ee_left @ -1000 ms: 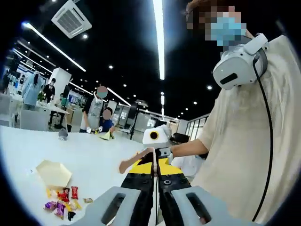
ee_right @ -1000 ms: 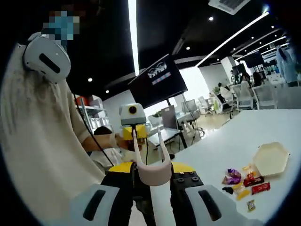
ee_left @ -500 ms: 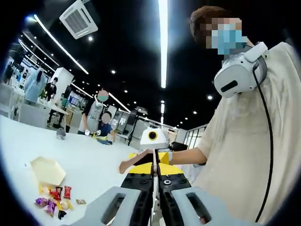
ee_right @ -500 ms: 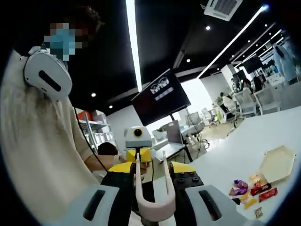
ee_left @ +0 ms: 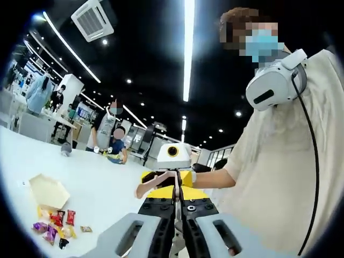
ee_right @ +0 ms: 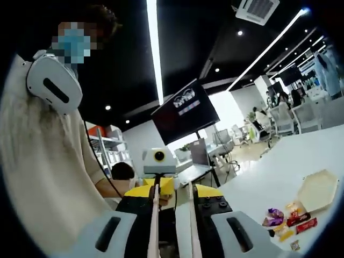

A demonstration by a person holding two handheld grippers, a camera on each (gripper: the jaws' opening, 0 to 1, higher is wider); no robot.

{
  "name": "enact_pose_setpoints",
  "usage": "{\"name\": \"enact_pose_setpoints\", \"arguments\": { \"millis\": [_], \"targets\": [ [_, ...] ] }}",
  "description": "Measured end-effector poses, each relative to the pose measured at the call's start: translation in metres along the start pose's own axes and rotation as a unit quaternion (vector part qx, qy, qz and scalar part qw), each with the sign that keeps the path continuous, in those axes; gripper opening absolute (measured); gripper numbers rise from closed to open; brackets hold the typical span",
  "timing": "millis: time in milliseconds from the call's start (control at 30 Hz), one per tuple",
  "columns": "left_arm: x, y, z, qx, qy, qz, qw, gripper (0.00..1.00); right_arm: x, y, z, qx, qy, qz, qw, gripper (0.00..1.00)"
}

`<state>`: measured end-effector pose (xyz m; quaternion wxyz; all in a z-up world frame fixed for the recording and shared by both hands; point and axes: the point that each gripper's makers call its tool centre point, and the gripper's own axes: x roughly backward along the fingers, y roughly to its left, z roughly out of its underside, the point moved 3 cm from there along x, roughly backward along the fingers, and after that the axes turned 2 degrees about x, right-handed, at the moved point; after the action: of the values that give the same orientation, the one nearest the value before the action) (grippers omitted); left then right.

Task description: Place the target food into the container with the food tongs after gripping and lifting it, then release it inside without dropping or visibly crushing the food.

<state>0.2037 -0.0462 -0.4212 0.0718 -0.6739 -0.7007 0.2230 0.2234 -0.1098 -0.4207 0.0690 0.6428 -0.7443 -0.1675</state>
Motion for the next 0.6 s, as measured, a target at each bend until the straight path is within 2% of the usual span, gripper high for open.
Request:
{"name": "enact_pose_setpoints", "arguments": {
  "millis": [300, 600],
  "targets": [
    [0.0018, 0.0034, -0.0023, 0.015, -0.034, -0.002, 0.9993, 0.0, -0.0005, -0.0023, -0.0001, 0.001, -0.005, 0.007, 1.0, 0.29],
    [0.0013, 0.0044, -0.0002, 0.027, -0.049, 0.0, 0.9984, 0.0, -0.0009, -0.003, -0.0013, 0.0, -0.009, 0.008, 0.9999, 0.29]
  ]
}}
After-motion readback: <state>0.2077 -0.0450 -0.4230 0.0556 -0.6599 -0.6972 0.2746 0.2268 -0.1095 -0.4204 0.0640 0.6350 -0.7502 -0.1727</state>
